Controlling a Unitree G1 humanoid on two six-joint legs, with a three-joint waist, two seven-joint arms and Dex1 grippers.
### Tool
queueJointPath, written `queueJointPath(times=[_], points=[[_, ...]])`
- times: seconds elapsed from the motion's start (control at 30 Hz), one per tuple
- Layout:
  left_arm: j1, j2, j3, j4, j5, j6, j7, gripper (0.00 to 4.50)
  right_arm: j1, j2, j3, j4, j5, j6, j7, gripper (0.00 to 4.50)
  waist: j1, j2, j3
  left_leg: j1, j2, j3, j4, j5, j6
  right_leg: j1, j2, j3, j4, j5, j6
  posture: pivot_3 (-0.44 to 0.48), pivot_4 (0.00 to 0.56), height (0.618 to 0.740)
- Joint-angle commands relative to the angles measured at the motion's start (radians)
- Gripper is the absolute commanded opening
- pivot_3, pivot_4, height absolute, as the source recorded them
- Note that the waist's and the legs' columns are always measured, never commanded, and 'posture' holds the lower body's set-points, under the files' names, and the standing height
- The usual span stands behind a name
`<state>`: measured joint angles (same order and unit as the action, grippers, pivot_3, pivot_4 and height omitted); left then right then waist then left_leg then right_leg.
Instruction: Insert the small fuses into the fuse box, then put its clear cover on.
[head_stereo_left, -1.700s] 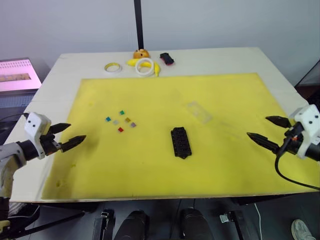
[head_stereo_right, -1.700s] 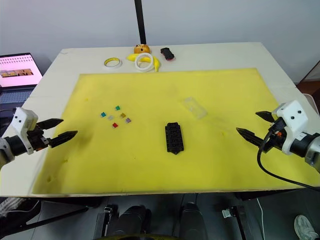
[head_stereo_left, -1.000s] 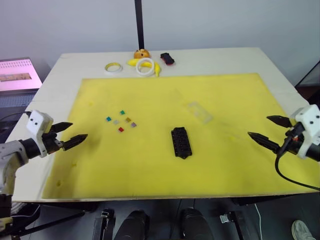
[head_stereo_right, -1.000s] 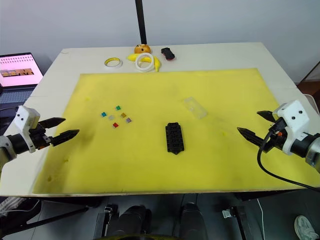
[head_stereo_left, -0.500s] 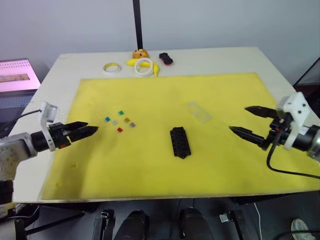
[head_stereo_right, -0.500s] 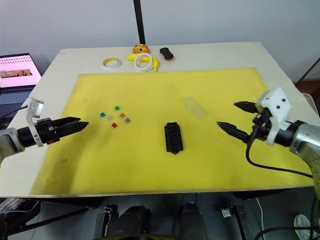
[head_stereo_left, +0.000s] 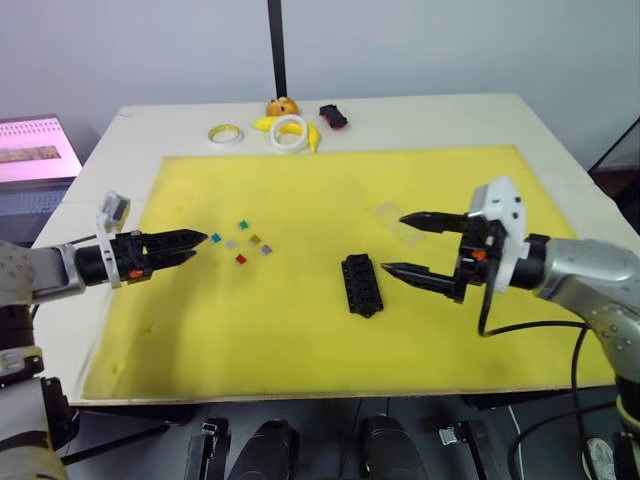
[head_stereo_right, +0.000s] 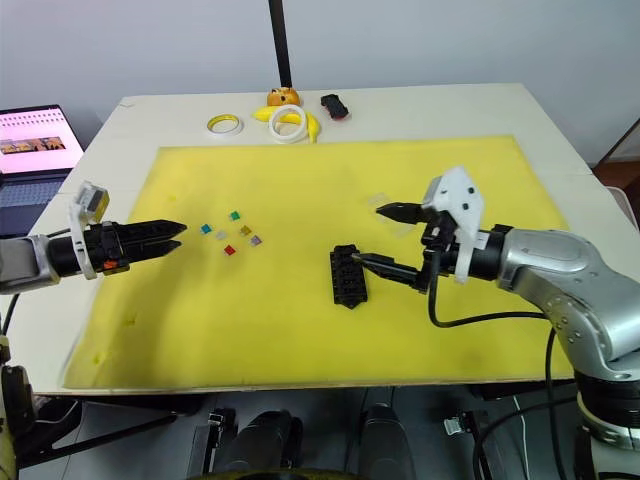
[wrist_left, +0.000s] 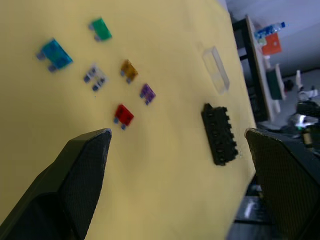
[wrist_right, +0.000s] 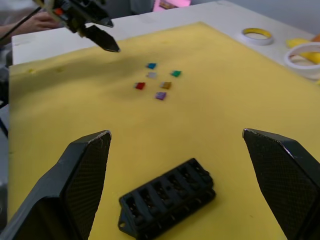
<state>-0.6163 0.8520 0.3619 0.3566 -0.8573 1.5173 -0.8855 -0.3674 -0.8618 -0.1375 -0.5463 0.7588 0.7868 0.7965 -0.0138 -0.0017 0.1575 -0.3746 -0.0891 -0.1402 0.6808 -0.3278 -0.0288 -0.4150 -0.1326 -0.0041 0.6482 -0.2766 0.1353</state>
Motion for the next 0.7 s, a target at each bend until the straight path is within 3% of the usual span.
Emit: queueJointPath(times=[0.03,0.43,0.7], points=[[-0.031,-0.005,0.043,-0.008,-0.018,0.036,0.027,4.50,-0.021,0.003,0.019,-0.024,-0.027,-0.037,0.007,4.46,0.001,0.000,0.000,0.000,0.000,0.000,0.000,0.000,0.000,0.000,0.000,0.000,0.000,0.000,0.000,0.000,0.150,0.740],[-0.122,-0.036,0.127,0.182,0.026,0.011,0.124,4.50,-0.060,0.003,0.069,-0.010,-0.065,-0.055,0.033,4.46,-0.002,-0.001,0.000,-0.001,0.000,0.001,0.000,0.000,0.000,-0.002,0.000,0.001,0.001,0.000,0.000,0.000,0.150,0.740],[-0.172,-0.018,0.073,0.387,0.102,-0.140,0.048,4.50,-0.117,0.023,0.117,0.007,-0.090,-0.054,0.036,4.46,0.001,-0.001,0.000,-0.002,-0.001,0.002,0.000,0.000,-0.001,-0.005,0.000,0.001,0.002,0.000,0.000,0.000,0.150,0.740]])
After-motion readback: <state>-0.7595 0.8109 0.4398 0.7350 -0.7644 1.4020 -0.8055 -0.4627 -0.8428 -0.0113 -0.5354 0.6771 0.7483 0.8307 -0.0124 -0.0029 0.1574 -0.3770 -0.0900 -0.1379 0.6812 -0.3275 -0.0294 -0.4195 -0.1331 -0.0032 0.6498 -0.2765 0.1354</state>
